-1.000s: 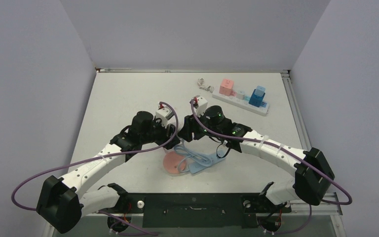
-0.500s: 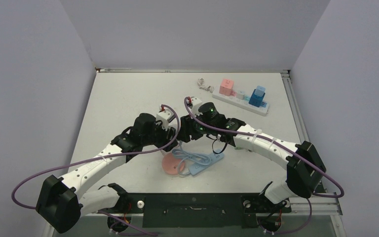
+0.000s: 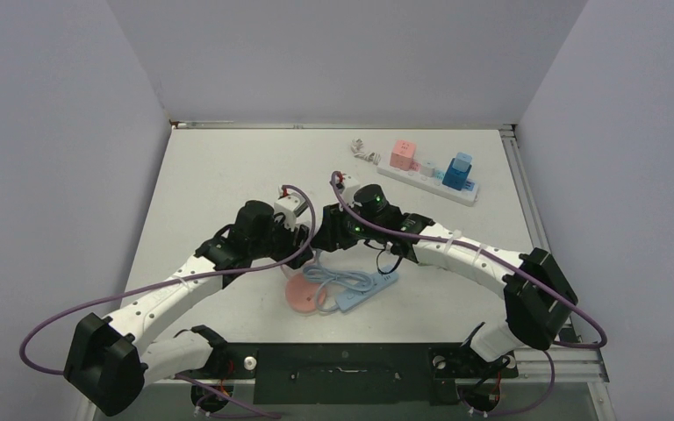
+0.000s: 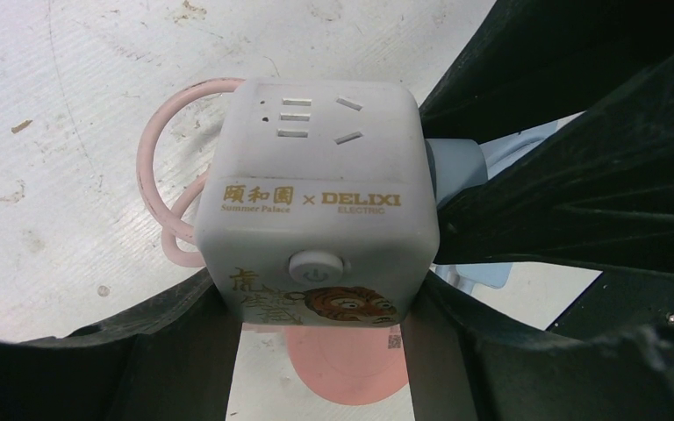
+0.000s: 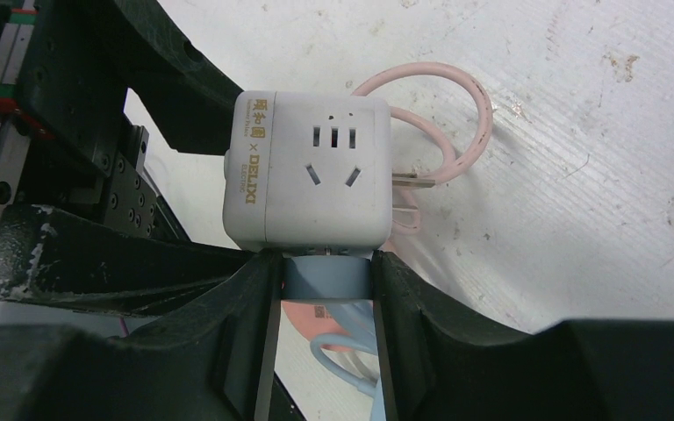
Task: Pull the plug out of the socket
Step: Remove the plug from the socket.
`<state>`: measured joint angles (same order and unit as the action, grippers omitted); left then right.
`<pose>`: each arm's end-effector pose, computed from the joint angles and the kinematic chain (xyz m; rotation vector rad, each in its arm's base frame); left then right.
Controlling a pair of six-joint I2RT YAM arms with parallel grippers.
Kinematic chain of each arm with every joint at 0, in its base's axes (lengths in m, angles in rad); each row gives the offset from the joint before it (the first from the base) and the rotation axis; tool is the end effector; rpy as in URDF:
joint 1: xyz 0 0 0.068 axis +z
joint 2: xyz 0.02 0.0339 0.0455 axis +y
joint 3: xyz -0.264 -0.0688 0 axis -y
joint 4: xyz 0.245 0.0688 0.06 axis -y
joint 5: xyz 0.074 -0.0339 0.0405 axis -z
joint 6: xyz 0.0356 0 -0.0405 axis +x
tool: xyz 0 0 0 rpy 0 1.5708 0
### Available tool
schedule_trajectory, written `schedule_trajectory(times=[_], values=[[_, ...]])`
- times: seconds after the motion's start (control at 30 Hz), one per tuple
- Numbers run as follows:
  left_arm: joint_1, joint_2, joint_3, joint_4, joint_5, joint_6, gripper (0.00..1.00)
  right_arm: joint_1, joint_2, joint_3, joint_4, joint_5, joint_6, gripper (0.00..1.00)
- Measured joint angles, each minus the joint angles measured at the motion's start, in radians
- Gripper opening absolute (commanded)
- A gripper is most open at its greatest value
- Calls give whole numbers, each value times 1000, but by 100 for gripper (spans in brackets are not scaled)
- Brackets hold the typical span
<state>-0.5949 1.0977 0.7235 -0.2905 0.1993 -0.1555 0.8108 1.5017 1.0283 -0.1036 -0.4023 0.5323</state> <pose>0.1910 -0.1378 0.2476 0.6086 2.2133 -0.6223 0.2218 0.2536 0.2603 -0.5804 2.2790 1.1618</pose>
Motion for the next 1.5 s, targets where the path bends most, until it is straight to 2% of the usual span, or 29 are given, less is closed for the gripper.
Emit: schedule_trajectory(times=[0.17,0.4,0.63,0.93,1.13,1.27,1.5], values=[[19,1,0,-6,1,-21,0,13,-2,-18,48,10,8,5],[25,17,16,-43,2,-28,0,81,-23,-29,49,156,-8,5],[30,21,20,-48,43,-23,0,97,-53,-50,48,195,-12,5],[5,16,-2,57,108,-4,0,-54,-85,-77,37,-83,-53,5],[3,16,-5,65,109,-5,0,-71,-86,-77,32,-130,-75,5],[21,32,-5,64,117,-19,0,-31,-92,-77,33,-44,-71,5],[34,52,11,19,122,-23,0,97,-106,-77,23,224,-34,5]])
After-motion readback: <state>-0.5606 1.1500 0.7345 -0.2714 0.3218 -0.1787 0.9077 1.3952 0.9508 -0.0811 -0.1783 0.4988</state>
